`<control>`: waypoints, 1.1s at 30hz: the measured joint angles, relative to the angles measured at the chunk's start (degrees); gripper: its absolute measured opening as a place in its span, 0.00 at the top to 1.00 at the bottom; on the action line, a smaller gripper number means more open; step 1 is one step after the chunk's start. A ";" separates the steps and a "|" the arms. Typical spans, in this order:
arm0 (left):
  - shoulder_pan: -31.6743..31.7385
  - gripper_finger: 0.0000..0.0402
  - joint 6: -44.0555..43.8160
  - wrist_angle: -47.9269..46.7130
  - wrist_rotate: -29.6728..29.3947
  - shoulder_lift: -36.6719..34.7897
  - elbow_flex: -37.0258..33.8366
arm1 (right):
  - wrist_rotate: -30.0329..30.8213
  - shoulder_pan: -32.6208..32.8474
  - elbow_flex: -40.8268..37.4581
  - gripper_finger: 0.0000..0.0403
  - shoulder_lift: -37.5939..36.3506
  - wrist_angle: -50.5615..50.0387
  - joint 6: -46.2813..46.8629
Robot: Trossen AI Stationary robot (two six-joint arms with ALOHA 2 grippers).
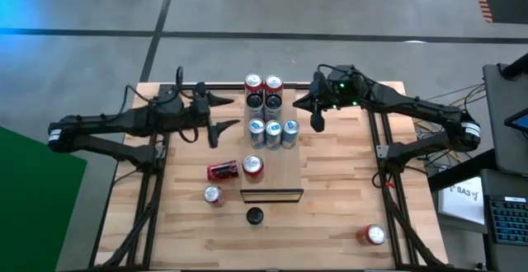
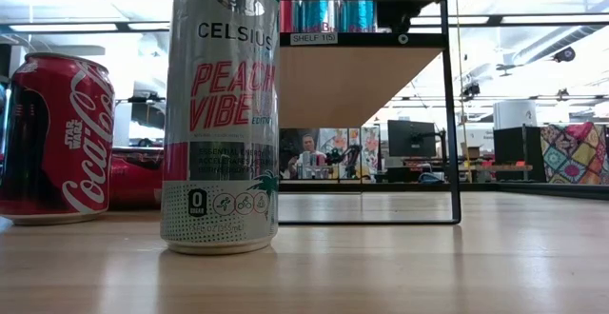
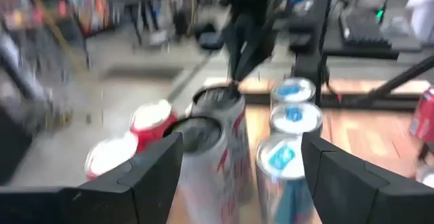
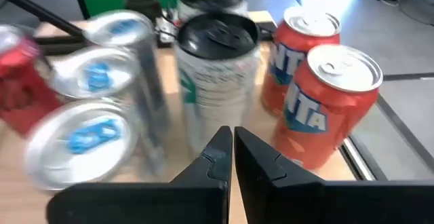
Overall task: Place canned beverage on shelf
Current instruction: Put the red white soda can on the shelf
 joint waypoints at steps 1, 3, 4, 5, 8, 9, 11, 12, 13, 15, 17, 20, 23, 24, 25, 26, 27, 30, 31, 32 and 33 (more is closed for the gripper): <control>-0.02 0.33 -2.09 -4.31 -0.40 0.22 2.03 | 0.00 0.41 0.00 0.98 -0.65 -0.16 0.45; 0.01 0.33 -6.03 -12.35 -1.67 0.99 5.81 | 0.00 1.35 0.00 0.98 -1.81 -0.64 1.17; 0.04 0.33 -7.61 -16.04 -2.10 1.54 7.30 | -0.02 1.84 0.00 0.98 -2.30 -0.89 1.38; 0.04 0.33 -9.03 -19.86 -2.20 2.13 8.72 | -0.01 2.35 0.00 0.98 -2.72 -1.02 1.73; 0.02 0.33 -12.83 -28.87 -2.19 4.01 11.85 | 0.02 3.94 0.00 0.98 -3.69 -1.44 2.37; -0.04 0.33 -13.86 -31.34 -2.12 4.62 12.53 | 0.00 4.55 0.00 0.98 -3.94 -1.51 2.57; -0.35 0.33 -16.14 -35.98 -2.06 5.95 13.45 | 0.00 5.67 0.00 0.98 -4.33 -1.63 3.23; -0.60 0.33 -17.37 -38.43 -2.06 6.64 14.00 | 0.00 6.20 0.00 0.98 -4.49 -1.66 3.70; -0.91 0.33 -18.67 -40.94 -2.04 7.30 14.58 | 0.01 6.72 0.00 0.98 -4.71 -1.95 4.05; -1.85 0.33 -21.70 -46.38 -2.00 8.52 16.04 | 0.08 7.60 0.00 0.98 -5.07 -2.66 4.68; -3.01 0.33 -25.19 -51.66 -1.85 9.86 17.27 | 0.14 8.47 0.00 0.98 -5.20 -2.93 5.46; -5.73 0.33 -28.83 -56.43 0.18 11.67 18.63 | 0.22 9.70 0.00 0.98 -5.22 -3.28 5.99; -9.37 0.33 -30.80 -58.23 5.75 13.25 19.30 | 2.15 10.94 0.00 0.98 -5.26 -3.93 6.17; -10.83 0.33 -31.48 -58.76 7.38 13.93 19.54 | 3.26 11.35 0.00 0.98 -5.26 -4.30 6.19; -12.29 0.33 -32.41 -59.54 8.57 14.54 19.99 | 4.10 11.80 0.00 0.98 -5.26 -4.48 6.20; -13.76 0.33 -33.62 -60.69 9.08 15.12 20.54 | 4.74 12.18 0.00 0.98 -5.26 -4.57 6.20; -15.32 0.33 -35.14 -62.50 9.12 15.87 21.23 | 4.79 12.54 0.00 0.98 -5.26 -4.65 6.21; -19.21 0.33 -40.18 -67.19 9.09 18.05 23.68 | 4.87 13.76 0.00 0.98 -5.26 -4.65 6.39; -20.43 0.33 -41.77 -68.19 9.06 18.76 24.49 | 4.87 14.22 0.00 0.98 -5.26 -4.65 6.39; -21.61 0.33 -43.28 -68.62 9.05 19.37 25.23 | 4.87 14.60 0.00 0.98 -5.26 -4.71 6.39; -22.79 0.33 -44.59 -68.67 9.01 20.00 26.01 | 4.87 14.95 0.00 0.98 -5.26 -4.76 6.39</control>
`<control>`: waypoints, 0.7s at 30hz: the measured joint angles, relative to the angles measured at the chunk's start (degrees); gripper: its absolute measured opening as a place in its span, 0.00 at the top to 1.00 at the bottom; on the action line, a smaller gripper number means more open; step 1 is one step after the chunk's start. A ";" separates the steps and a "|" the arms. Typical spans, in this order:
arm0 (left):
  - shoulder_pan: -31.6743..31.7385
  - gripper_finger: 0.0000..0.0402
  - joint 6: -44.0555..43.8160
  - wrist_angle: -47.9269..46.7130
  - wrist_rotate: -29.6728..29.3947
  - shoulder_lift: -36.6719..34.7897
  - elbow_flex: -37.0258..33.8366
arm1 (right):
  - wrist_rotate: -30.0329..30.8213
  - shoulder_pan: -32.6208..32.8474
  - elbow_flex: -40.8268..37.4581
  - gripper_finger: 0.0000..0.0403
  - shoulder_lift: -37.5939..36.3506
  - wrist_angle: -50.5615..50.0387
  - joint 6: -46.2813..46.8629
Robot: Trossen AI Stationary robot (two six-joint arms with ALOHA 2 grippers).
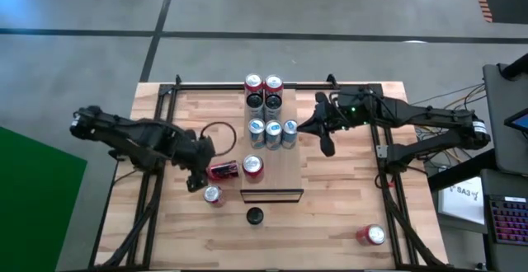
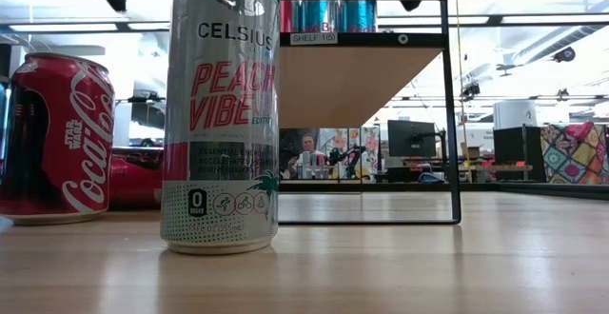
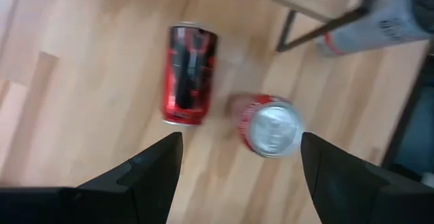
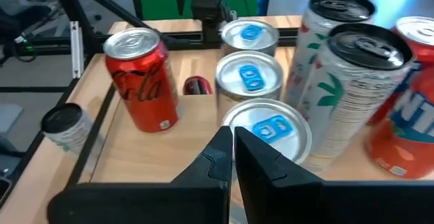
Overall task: Place canned beverage on shelf
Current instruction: Put the red white soda can on the shelf
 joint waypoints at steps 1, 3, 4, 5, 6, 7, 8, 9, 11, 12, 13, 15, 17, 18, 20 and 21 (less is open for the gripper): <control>-1.12 0.33 -1.16 0.06 -0.01 0.60 0.79 | 0.00 0.35 0.00 0.98 0.00 -0.14 0.00; -3.43 0.33 -3.32 -0.07 0.02 1.87 1.89 | 0.03 0.89 0.00 0.98 0.00 -0.87 0.00; -4.49 0.33 -4.16 -0.15 0.01 2.58 2.30 | 0.07 1.09 0.00 0.98 -0.03 -1.25 0.05; -5.49 0.33 -4.88 -0.16 0.00 3.17 2.60 | 0.09 1.23 0.00 0.98 -0.07 -1.63 0.29; -6.49 0.33 -5.75 -0.14 -0.20 3.71 2.80 | 0.12 1.40 0.00 0.98 -0.16 -2.10 0.60; -7.37 0.33 -7.01 -0.26 -0.70 4.31 2.99 | 0.18 1.58 0.00 0.98 -0.20 -2.69 0.90; -8.12 0.33 -8.44 -0.22 -1.61 4.86 3.05 | 0.22 1.77 0.00 0.98 -0.33 -3.35 1.03; -8.72 0.33 -9.81 -0.25 -2.10 5.51 3.06 | 0.22 1.84 0.00 0.98 -0.49 -4.14 1.22; -9.43 0.33 -11.37 -0.22 -2.53 6.80 2.88 | 0.22 2.24 0.00 0.98 -0.67 -5.32 1.46; -9.57 0.33 -11.56 -0.29 -2.62 7.37 2.77 | 0.23 2.43 0.00 0.98 -0.86 -5.86 1.51; -9.81 0.33 -11.58 -0.27 -2.68 7.96 2.68 | 0.22 2.45 0.00 0.98 -0.97 -6.39 1.53; -9.89 0.33 -11.58 -0.26 -2.70 9.19 2.66 | 0.22 2.55 0.00 0.98 -1.35 -6.94 2.15; -10.03 0.32 -11.60 -0.25 -2.69 10.28 2.55 | 0.22 2.69 0.00 0.98 -1.53 -7.37 2.32; -10.15 0.31 -11.62 -0.23 -2.69 10.79 2.55 | 0.22 2.75 0.00 0.98 -1.76 -7.50 2.32; -10.31 0.27 -11.62 -0.42 -2.68 11.50 2.55 | 0.23 3.08 0.00 0.98 -1.98 -8.06 2.30; -10.54 0.25 -11.83 -0.55 -2.70 11.77 2.55 | 0.22 3.19 0.00 0.98 -2.08 -8.27 2.29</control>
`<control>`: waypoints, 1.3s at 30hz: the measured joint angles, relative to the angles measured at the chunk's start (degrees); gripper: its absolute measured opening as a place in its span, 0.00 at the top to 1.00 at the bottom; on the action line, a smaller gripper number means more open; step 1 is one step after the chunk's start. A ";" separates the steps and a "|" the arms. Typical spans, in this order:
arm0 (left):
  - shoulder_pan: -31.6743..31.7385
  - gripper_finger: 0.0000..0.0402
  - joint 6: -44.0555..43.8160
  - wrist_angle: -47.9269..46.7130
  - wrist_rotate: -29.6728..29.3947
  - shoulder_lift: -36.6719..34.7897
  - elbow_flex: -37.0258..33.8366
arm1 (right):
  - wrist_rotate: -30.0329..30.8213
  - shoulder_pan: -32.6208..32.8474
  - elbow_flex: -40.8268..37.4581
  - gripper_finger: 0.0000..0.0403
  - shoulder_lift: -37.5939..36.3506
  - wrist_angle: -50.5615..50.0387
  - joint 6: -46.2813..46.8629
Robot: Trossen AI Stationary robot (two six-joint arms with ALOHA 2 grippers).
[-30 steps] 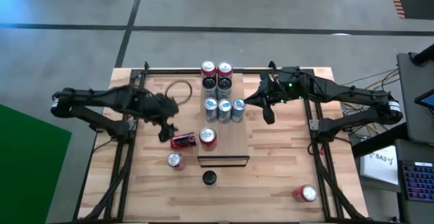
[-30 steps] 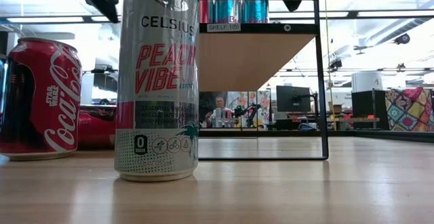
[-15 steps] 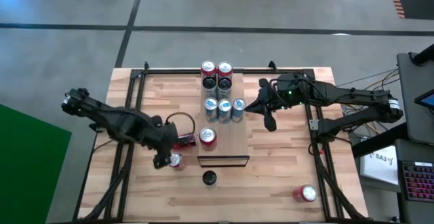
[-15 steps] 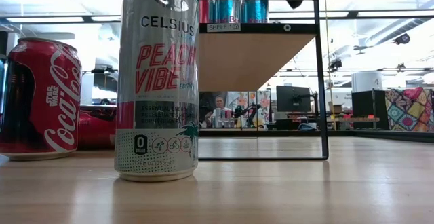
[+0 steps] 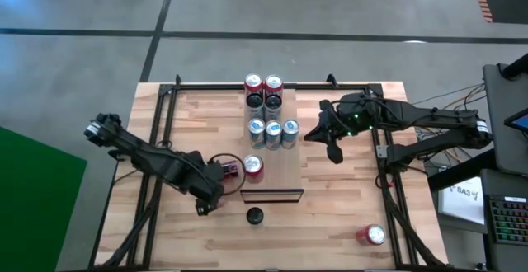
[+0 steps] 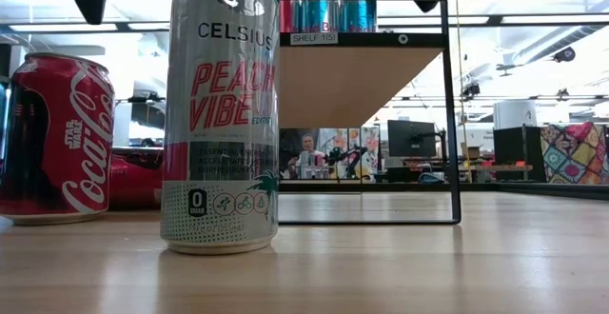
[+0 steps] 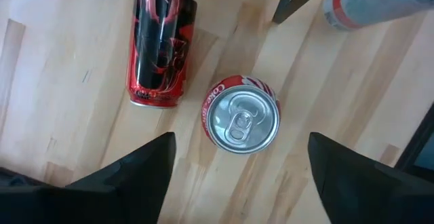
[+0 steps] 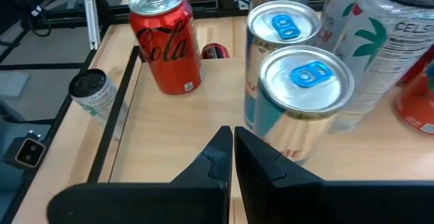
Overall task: Place canned beverage on shelf
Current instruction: Put the red white soda can on the shelf
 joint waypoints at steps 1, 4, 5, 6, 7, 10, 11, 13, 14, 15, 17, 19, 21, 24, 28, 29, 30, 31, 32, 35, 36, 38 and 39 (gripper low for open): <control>-0.13 0.23 -0.04 -0.13 0.00 0.38 -0.02 | -0.02 0.04 0.00 0.98 -0.04 -0.14 0.00; -0.98 0.16 0.21 -0.31 -0.61 1.11 -0.13 | 0.00 0.42 0.00 0.98 -0.08 -0.22 -0.06; -1.33 0.14 0.69 -0.31 -0.99 1.33 -0.14 | 0.00 0.49 0.00 0.98 -0.06 -0.23 -0.18; -1.77 0.12 1.29 -0.30 -1.55 1.47 -0.19 | 0.00 0.51 0.00 0.98 -0.01 -0.21 -0.22; -2.27 0.10 1.56 -0.29 -2.21 1.62 -0.29 | 0.00 0.51 0.00 0.98 -0.01 -0.21 -0.24; -3.59 0.07 1.86 -0.29 -3.87 1.85 -1.17 | 0.00 0.51 0.00 0.98 0.01 -0.23 -0.34; -3.96 0.07 1.77 -0.29 -4.08 1.87 -1.56 | 0.00 0.51 0.00 0.98 0.00 -0.21 -0.33; -4.92 0.07 1.48 0.12 -5.45 1.96 -2.38 | 0.00 0.51 0.00 0.98 -0.01 -0.23 -0.35; -5.29 0.07 1.39 0.84 -6.04 2.02 -2.81 | 0.02 0.51 0.00 0.98 -0.01 -0.23 -0.35; -5.61 0.07 1.38 1.85 -6.49 2.07 -3.27 | 0.02 0.51 0.00 0.98 -0.01 -0.21 -0.31; -6.00 0.07 1.38 4.08 -6.72 2.07 -4.42 | 0.01 0.49 0.00 0.98 -0.01 -0.22 -0.17; -6.02 0.07 1.36 5.44 -6.76 2.07 -5.69 | 0.01 0.49 0.00 0.98 -0.01 -0.23 -0.15; -6.00 0.07 1.34 5.71 -6.86 2.07 -6.97 | 0.02 0.49 0.00 0.98 -0.01 -0.21 0.12; -6.00 0.07 1.34 7.17 -6.91 2.07 -9.24 | 0.02 0.49 0.00 0.98 -0.01 -0.23 0.33; -6.00 0.07 1.35 10.51 -6.93 2.07 -12.41 | 0.02 0.49 0.00 0.98 -0.01 -0.21 0.37; -6.00 0.07 1.39 11.67 -6.92 2.07 -13.19 | 0.02 0.49 0.00 0.98 -0.01 -0.22 0.38; -5.98 0.07 1.46 12.41 -6.91 2.07 -13.88 | 0.02 0.49 0.00 0.98 -0.01 -0.21 0.44; -5.98 0.07 1.56 12.95 -6.91 2.07 -14.51 | 0.02 0.49 0.00 0.98 -0.01 -0.21 0.48; -5.98 0.07 1.58 13.77 -6.93 2.07 -15.07 | 0.02 0.49 0.00 0.98 -0.01 -0.21 0.50; -5.98 0.07 1.65 16.00 -6.93 2.07 -16.59 | 0.02 0.49 0.00 0.98 -0.01 -0.21 0.62; -5.98 0.07 1.68 16.56 -6.93 2.07 -16.98 | 0.02 0.49 0.00 0.98 -0.01 -0.21 0.69; -5.98 0.07 1.76 17.74 -6.95 2.07 -17.86 | 0.02 0.49 0.00 0.98 -0.01 -0.21 0.70; -5.98 0.07 1.78 17.97 -6.95 2.07 -18.24 | 0.02 0.49 0.00 0.98 -0.01 -0.21 0.71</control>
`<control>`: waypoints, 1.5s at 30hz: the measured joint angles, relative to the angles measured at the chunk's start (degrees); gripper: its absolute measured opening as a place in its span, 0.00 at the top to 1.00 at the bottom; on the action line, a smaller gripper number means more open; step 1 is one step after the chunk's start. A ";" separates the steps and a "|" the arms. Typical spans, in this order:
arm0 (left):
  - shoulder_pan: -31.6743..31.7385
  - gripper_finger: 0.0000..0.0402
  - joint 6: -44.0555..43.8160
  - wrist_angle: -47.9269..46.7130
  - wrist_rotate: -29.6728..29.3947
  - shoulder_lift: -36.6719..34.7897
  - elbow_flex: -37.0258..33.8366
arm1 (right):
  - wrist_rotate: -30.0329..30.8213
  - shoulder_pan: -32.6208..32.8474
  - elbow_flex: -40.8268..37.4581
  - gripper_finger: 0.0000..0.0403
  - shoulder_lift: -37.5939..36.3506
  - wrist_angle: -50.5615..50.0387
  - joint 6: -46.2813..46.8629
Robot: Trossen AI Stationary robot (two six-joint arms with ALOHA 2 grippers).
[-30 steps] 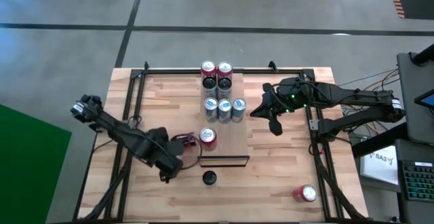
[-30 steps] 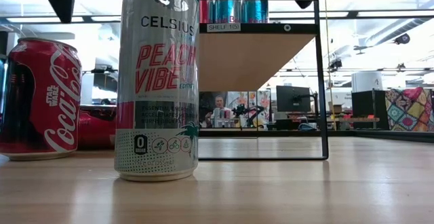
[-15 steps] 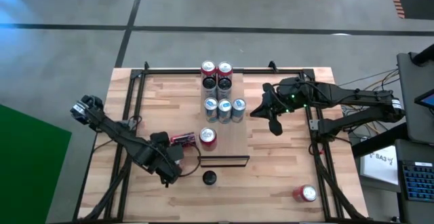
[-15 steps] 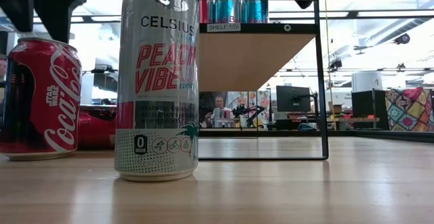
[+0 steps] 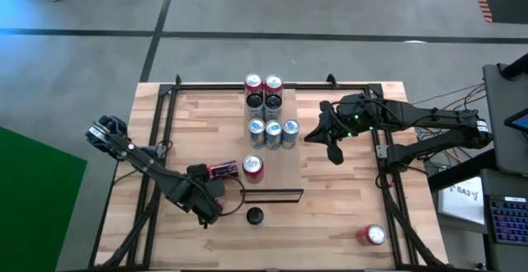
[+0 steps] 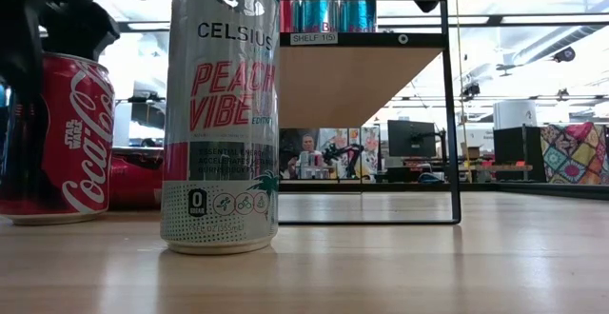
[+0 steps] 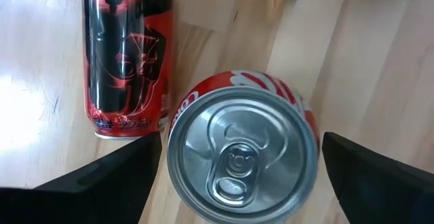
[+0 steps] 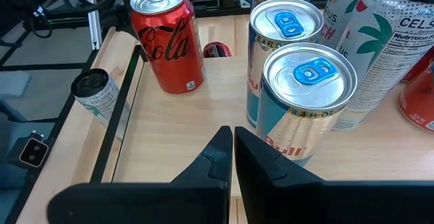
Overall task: Place canned beverage on shelf
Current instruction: Put the red white soda can on the shelf
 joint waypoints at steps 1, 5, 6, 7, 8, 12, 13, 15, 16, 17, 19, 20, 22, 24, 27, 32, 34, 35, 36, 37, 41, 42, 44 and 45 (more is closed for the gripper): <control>0.00 0.07 0.00 0.22 0.00 0.00 -0.31 | 0.00 0.00 0.00 0.98 0.00 0.00 0.02; 0.00 0.11 0.21 0.68 -0.13 0.00 -0.54 | 0.00 0.00 0.00 0.98 0.00 0.02 0.00; 0.00 0.12 0.24 0.78 -0.13 0.00 -0.54 | 0.00 0.00 0.00 0.98 0.00 0.00 0.00; 0.00 0.13 0.31 0.79 -0.13 0.00 -0.53 | 0.00 0.00 0.00 0.98 0.00 0.01 0.01; 0.00 0.14 0.52 0.78 -0.13 0.00 -0.48 | 0.00 0.00 0.00 0.98 0.00 0.02 0.02; 0.00 0.21 1.25 0.78 -0.30 -0.02 -0.17 | 0.00 0.00 0.00 0.98 0.00 0.02 -0.01; 0.00 0.24 1.33 0.78 -0.34 -0.02 -0.17 | 0.00 0.00 0.00 0.98 0.00 0.02 -0.01; 0.01 0.28 1.49 0.78 -0.33 -0.04 -0.17 | 0.00 0.00 0.00 0.98 0.00 0.01 0.00; 0.01 0.31 1.50 0.83 -0.33 -0.09 -0.16 | 0.00 0.00 0.00 0.98 0.00 0.00 -0.01; 0.00 0.34 1.53 0.91 -0.31 -0.18 -0.09 | 0.00 0.00 0.00 0.98 0.00 0.02 -0.01; 0.00 0.38 1.73 0.78 -0.35 -0.22 -0.06 | 0.00 0.00 0.00 0.98 0.00 0.02 -0.01; 0.00 0.39 1.79 0.65 -0.35 -0.22 -0.04 | 0.00 0.01 0.00 0.98 0.00 0.02 -0.01; 0.00 0.39 2.01 0.66 -0.34 -0.22 0.04 | 0.00 0.00 0.00 0.98 0.00 0.02 -0.01; 0.00 0.40 2.03 0.68 -0.36 -0.20 0.08 | 0.01 0.00 0.00 0.98 0.00 0.01 -0.01; 0.00 0.38 2.16 0.69 -0.34 -0.15 0.19 | 0.00 0.00 0.00 0.98 0.00 0.00 -0.01; 0.00 0.39 2.53 0.21 0.48 -0.33 0.75 | 0.00 0.00 0.00 0.98 0.00 0.00 -0.01; 0.00 0.40 2.94 -0.32 0.68 -0.60 1.43 | 0.02 0.00 0.00 0.98 0.00 0.00 -0.01; -0.02 0.41 3.01 -0.80 0.68 -0.84 1.92 | 0.00 0.01 0.00 0.98 0.00 0.00 -0.01; -0.02 0.41 3.02 -1.26 0.70 -1.12 2.44 | 0.00 0.00 0.00 0.98 0.00 0.00 -0.01; -0.02 0.42 3.02 -1.97 0.66 -1.30 3.12 | 0.00 0.00 0.00 0.98 0.00 0.00 -0.01; -0.25 0.43 3.09 -6.49 0.48 -1.54 7.27 | 0.02 0.00 0.00 0.98 0.00 -0.02 -0.16; -0.36 0.44 3.47 -7.69 0.35 -1.64 8.95 | 0.00 0.00 0.00 0.98 0.00 0.00 -0.16; -0.46 0.44 4.00 -9.40 0.03 -1.90 12.39 | 0.02 0.01 0.00 0.98 0.00 0.00 -0.17; -0.52 0.44 4.07 -10.17 -0.91 -1.90 13.64 | 0.01 0.00 0.00 0.98 0.00 0.00 -0.18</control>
